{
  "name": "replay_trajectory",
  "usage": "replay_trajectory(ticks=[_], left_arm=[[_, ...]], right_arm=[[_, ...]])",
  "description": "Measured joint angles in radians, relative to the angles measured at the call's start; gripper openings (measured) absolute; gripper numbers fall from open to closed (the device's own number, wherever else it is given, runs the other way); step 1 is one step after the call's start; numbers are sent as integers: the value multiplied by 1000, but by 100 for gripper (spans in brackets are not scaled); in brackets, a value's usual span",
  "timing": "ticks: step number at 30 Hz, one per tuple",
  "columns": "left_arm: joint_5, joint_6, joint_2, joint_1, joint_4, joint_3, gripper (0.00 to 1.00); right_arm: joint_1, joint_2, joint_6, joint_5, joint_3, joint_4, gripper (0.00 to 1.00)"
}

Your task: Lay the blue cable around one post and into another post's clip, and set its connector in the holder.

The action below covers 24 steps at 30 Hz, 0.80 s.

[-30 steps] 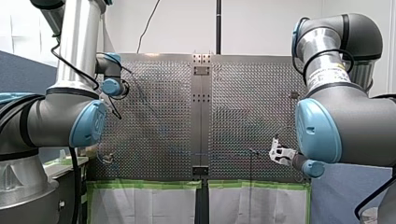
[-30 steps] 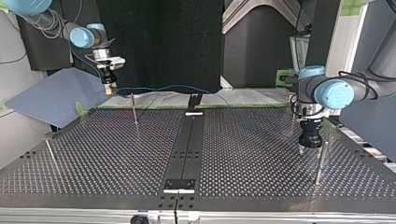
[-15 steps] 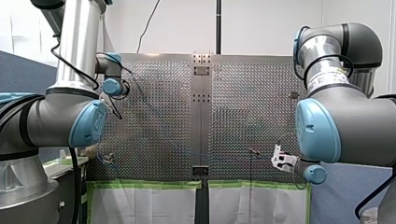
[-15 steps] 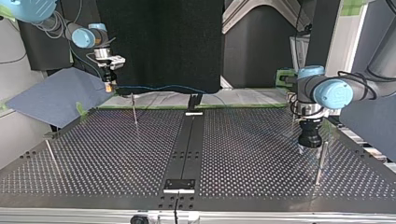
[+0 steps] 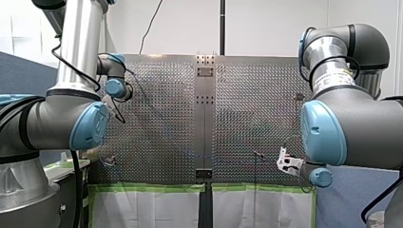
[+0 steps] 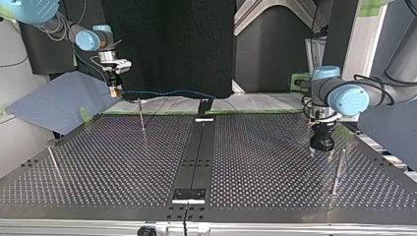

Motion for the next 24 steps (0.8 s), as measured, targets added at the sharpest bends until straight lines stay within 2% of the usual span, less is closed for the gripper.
replay_trajectory(ticks=[8,13,18,24], left_arm=[[6,58,16,-4,-55,-40,100],[6,92,52,-3,-51,-80,100],[15,75,95,-4,-27,-122,100],[56,30,143,-5,-39,-170,100]], right_arm=[[3,0,0,0,-1,10,0],[4,0,0,0,-3,13,0],[4,0,1,0,-4,14,0],[4,0,0,0,-9,20,0]])
